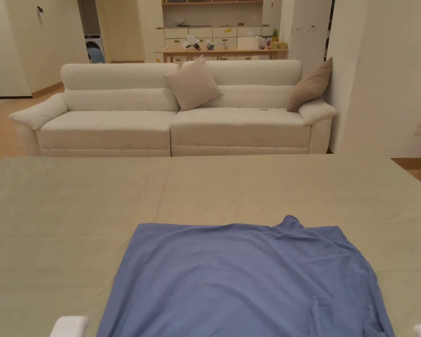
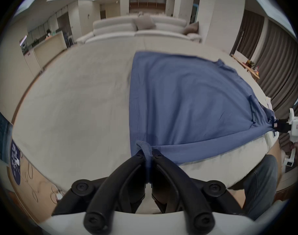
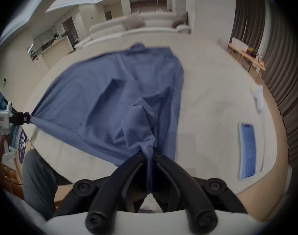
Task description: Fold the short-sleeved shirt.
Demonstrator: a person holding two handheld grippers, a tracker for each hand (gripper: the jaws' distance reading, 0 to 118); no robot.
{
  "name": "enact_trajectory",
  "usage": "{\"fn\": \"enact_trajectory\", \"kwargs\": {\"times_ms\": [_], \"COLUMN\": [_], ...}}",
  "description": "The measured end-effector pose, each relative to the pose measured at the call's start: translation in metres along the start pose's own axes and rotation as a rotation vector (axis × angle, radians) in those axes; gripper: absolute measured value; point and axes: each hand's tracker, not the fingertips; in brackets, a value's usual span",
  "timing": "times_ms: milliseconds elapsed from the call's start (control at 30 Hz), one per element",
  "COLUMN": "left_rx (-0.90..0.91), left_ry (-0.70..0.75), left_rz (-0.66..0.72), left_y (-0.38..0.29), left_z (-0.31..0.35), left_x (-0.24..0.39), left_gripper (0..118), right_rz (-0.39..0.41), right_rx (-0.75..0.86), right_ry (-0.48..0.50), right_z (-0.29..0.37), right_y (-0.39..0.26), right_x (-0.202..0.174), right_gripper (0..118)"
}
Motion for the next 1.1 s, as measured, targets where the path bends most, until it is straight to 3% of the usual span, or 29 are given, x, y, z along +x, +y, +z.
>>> {"fn": "enact_trajectory", "kwargs": {"times_ms": [100, 167, 300, 333, 367, 400, 433, 467, 500, 633, 733, 800, 833, 867, 900, 933, 967, 1033, 1100], "left_rx": [-0.138, -0.166, -0.144, -0.15, -0.15, -0.134, -0.113, -0.078, 0.012, 0.516, 0.818, 0.804, 0.77, 0.763, 0.773, 0.775, 0.764, 0.734, 0.646], "left_ry": [-0.048, -0.039, -0.023, -0.025, -0.04, -0.036, -0.034, -0.034, -0.052, -0.009, 0.01, 0.014, 0.006, 0.001, 0.003, 0.032, 0.055, 0.031, 0.017], "left_rz": [0.106, 0.067, 0.032, 0.013, -0.003, 0.0, 0.019, 0.052, 0.078, 0.07, 0.07, 0.091, 0.085, 0.066, 0.05, 0.046, 0.056, 0.055, 0.04], "left_y": [-0.002, -0.009, -0.01, -0.01, -0.01, -0.009, -0.004, 0.0, 0.005, 0.022, 0.021, 0.022, 0.023, 0.021, 0.016, 0.015, 0.015, 0.009, 0.006], "left_z": [-0.021, -0.03, -0.036, -0.037, -0.035, -0.028, -0.015, 0.0, 0.025, 0.154, 0.22, 0.238, 0.243, 0.243, 0.243, 0.24, 0.237, 0.235, 0.224], "left_x": [-0.016, -0.014, -0.008, -0.01, -0.012, -0.012, -0.014, -0.014, -0.015, 0.004, 0.013, 0.018, 0.017, 0.016, 0.017, 0.017, 0.017, 0.011, 0.009], "left_gripper": [3, 3, 3, 8, 17, 33, 58, 94, 104, 104, 103, 101, 92, 56, 16, 0, 0, 0, 0], "right_rz": [0.078, 0.118, 0.105, 0.113, 0.14, 0.164, 0.142, 0.076, 0.027, -0.007, -0.111, -0.171, -0.189, -0.198, -0.201, -0.204, -0.203, -0.175, -0.166], "right_rx": [-0.077, -0.122, -0.088, -0.087, -0.083, -0.083, -0.08, -0.006, 0.126, 0.644, 0.937, 1.022, 0.981, 0.925, 0.926, 0.943, 0.951, 0.943, 0.91], "right_ry": [-0.043, -0.048, -0.056, -0.046, -0.06, -0.109, -0.094, -0.069, -0.047, -0.034, -0.035, 0.014, 0.054, 0.065, 0.044, 0.046, 0.043, -0.047, -0.033], "right_z": [-0.022, -0.035, -0.037, -0.033, -0.03, -0.022, -0.008, 0.013, 0.045, 0.173, 0.232, 0.25, 0.255, 0.255, 0.256, 0.257, 0.258, 0.251, 0.248], "right_y": [-0.01, -0.016, -0.018, -0.018, -0.017, -0.014, -0.009, -0.006, 0.0, 0.023, 0.025, 0.022, 0.025, 0.03, 0.029, 0.026, 0.024, 0.028, 0.026], "right_x": [-0.007, -0.015, -0.014, -0.012, -0.011, -0.01, -0.007, -0.001, -0.001, -0.016, -0.031, -0.035, -0.036, -0.038, -0.041, -0.043, -0.045, -0.049, -0.05], "right_gripper": [4, 4, 4, 11, 30, 55, 86, 105, 103, 104, 116, 117, 115, 104, 78, 34, 0, 0, 0]}}
